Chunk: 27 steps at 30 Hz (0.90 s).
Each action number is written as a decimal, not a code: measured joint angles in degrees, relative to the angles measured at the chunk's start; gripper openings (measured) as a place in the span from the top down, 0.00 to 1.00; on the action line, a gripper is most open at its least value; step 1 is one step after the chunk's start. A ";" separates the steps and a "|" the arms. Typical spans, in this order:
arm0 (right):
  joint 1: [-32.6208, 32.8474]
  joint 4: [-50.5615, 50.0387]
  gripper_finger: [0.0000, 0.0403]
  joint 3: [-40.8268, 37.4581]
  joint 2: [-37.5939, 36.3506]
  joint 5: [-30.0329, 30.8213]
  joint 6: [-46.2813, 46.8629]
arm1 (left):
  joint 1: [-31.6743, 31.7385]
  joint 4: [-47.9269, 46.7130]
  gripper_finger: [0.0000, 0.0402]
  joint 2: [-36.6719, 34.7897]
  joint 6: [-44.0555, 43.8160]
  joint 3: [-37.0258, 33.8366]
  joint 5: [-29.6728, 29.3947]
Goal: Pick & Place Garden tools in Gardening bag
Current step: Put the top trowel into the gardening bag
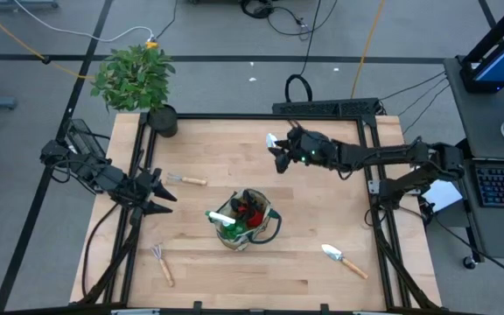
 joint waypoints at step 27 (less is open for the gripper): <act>-11.79 -7.11 0.58 -0.06 0.08 -25.37 -20.57 | 0.00 0.08 0.53 0.00 -0.47 0.00 -1.55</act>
